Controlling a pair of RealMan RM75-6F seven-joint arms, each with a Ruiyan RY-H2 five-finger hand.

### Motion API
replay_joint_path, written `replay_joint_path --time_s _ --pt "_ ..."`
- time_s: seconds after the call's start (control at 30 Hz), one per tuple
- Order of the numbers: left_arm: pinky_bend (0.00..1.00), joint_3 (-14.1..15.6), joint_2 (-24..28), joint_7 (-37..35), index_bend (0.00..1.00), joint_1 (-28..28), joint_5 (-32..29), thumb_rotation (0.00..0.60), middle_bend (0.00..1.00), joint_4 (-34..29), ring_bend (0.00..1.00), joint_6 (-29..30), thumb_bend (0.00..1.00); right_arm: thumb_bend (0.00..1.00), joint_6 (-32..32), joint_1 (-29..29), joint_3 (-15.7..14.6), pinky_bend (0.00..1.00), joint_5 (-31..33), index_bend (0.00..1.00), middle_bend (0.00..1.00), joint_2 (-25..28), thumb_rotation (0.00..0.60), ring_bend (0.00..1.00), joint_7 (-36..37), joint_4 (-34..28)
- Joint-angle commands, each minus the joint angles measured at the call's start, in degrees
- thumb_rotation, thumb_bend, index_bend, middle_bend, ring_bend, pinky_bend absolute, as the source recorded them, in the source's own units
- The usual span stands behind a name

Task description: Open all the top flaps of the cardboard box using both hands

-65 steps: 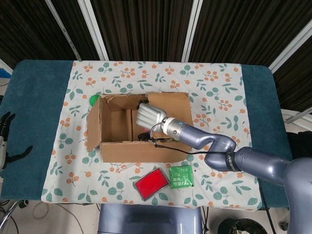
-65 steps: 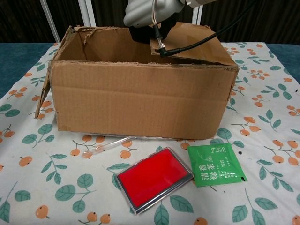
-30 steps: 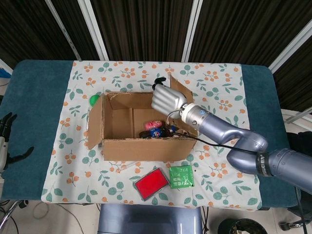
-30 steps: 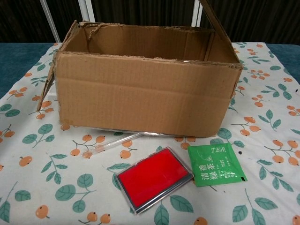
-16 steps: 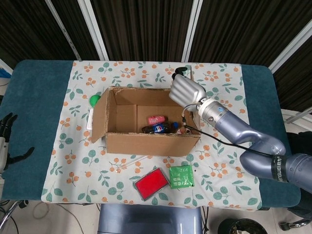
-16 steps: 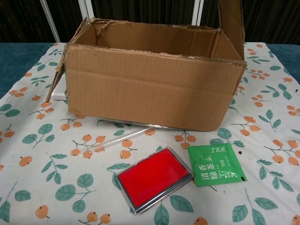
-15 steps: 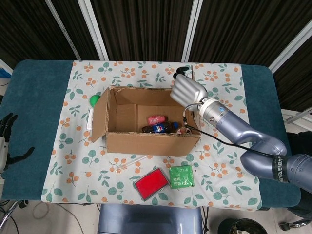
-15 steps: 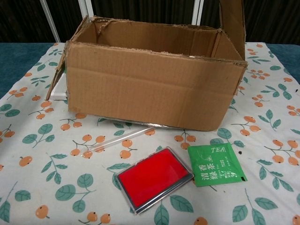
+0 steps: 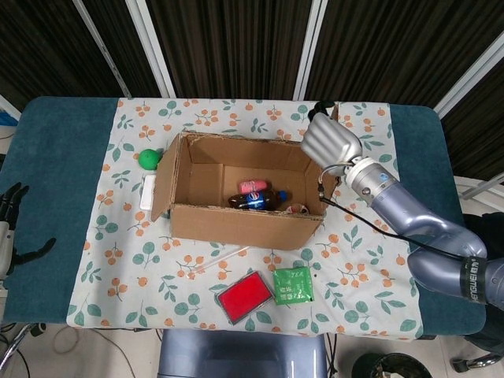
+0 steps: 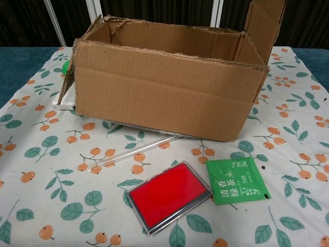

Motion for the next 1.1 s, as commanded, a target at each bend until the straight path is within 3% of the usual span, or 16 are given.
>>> replay_joint_path --time_s 0.03,0.4,0.63,0.87,1.03,1.1 --pt "0.0 -0.1 0.0 -0.1 0.0 0.0 -0.1 0.6 0.0 -0.1 0.0 0.0 0.18 0.94 0.5 -0.6 -0.4 0.36 0.0 0.7 0.49 0.2 0.6 0.32 0.1 -0.3" --pt "0.0 -0.1 0.0 0.0 0.0 0.1 0.0 0.6 0.0 -0.1 0.0 -0.1 0.18 0.79 2.2 -3.2 -1.4 0.34 -0.8 0.66 0.45 0.6 0.6 0.3 0.5 -0.6" --pt "0.0 -0.1 0.0 0.0 0.0 0.1 0.0 0.6 0.0 -0.1 0.0 -0.3 0.18 0.76 4.3 -5.6 -1.8 0.34 -0.7 0.65 0.44 0.2 0.6 0.3 0.9 -1.3" --pt "0.0 -0.3 -0.1 0.2 0.0 0.1 -0.2 0.6 0.0 0.1 0.0 -0.2 0.18 0.67 15.0 -12.5 -0.8 0.31 0.8 0.55 0.38 -1.1 0.6 0.28 4.5 -3.0" --pt "0.0 -0.1 -0.3 1.2 0.0 0.0 -0.1 0.6 0.0 0.2 0.0 -0.3 0.18 0.6 28.1 -21.9 0.7 0.3 0.3 0.46 0.31 -2.3 0.6 0.26 11.5 -5.7" --pt "0.0 -0.1 -0.4 1.6 0.0 0.0 0.1 0.6 0.0 0.2 0.0 -0.2 0.18 0.58 30.5 -24.0 1.1 0.29 -0.1 0.41 0.29 -2.8 0.6 0.25 13.3 -5.9"
